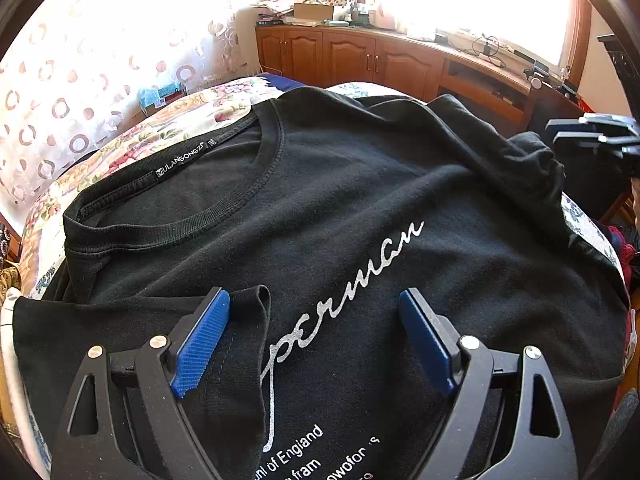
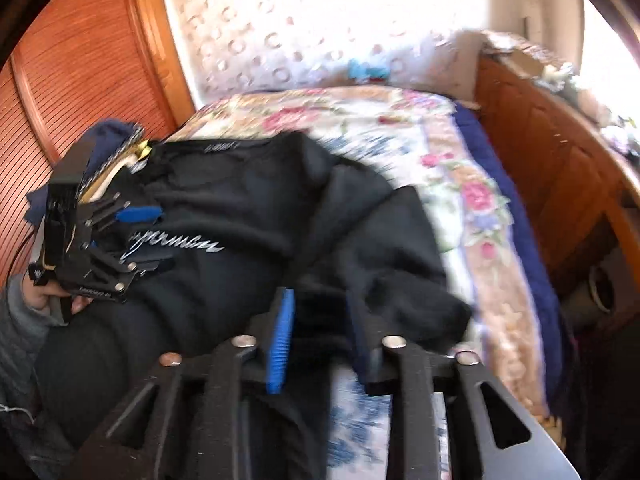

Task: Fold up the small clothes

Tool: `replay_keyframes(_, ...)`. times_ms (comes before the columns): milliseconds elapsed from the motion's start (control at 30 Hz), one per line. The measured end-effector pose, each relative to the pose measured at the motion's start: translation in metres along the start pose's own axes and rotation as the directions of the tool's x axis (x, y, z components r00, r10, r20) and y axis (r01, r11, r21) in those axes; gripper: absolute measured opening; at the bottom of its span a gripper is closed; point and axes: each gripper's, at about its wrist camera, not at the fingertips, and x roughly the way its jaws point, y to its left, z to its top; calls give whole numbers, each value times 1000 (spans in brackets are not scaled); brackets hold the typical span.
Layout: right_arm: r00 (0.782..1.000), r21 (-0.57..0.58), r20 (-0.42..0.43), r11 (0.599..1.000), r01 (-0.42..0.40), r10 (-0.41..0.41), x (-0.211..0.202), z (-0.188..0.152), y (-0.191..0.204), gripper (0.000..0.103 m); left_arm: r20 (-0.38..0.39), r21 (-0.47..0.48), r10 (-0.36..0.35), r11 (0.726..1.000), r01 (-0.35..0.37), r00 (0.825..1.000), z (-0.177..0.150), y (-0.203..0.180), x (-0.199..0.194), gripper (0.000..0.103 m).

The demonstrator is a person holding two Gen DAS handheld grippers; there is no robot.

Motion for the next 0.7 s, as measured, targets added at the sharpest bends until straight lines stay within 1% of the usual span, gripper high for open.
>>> replay_keyframes(33,999,6,7,999,39,-39,-2,-2,-7,48,0,0,0,1000,0,1000,0,0,0,87)
replay_keyframes(100,995,34,1,994,104,-104,-2,-7,-22,49,0,0,0,1000,0,1000,0,0,0,87)
replay_keyframes(167,991,85,-15,988,131,-130,4,-15,-37,50,0,0,0,1000,0,1000,0,0,0,87)
replay_keyframes(267,994,159,-57,982,103,-95,23,-22,-50,50,0,0,0,1000,0,1000,0,0,0,87)
replay_keyframes(367,996,204,-75,977,66,-52,40,-25,-54,50,0,-1,0,1000,0,1000,0,0,0,87)
replay_keyframes(467,998,240,-58,970,23,-9,49,-12,-68,50,10,-7,-3,1000,3,1000,-1,1,-2,87)
replay_keyframes(533,999,246,-42,969,-14,25,55,-2,-78,50,52,-23,-9,1000,10,999,-2,5,-14,87)
replay_keyframes(567,999,240,-33,970,-34,43,55,1,-80,42,69,-31,-18,999,20,997,-1,7,-23,87)
replay_keyframes(600,998,227,-29,972,-54,62,57,3,-81,32,83,-36,-17,999,20,996,1,9,-30,87)
replay_keyframes(633,997,211,-29,975,-67,75,57,4,-82,7,103,-40,-10,999,15,995,3,12,-39,87)
replay_keyframes(667,997,195,-29,978,-68,75,55,5,-82,3,131,-43,-2,999,7,991,5,14,-53,87)
replay_keyframes(700,998,177,-17,982,-63,68,51,5,-82,3,146,-42,2,999,4,989,6,16,-63,87)
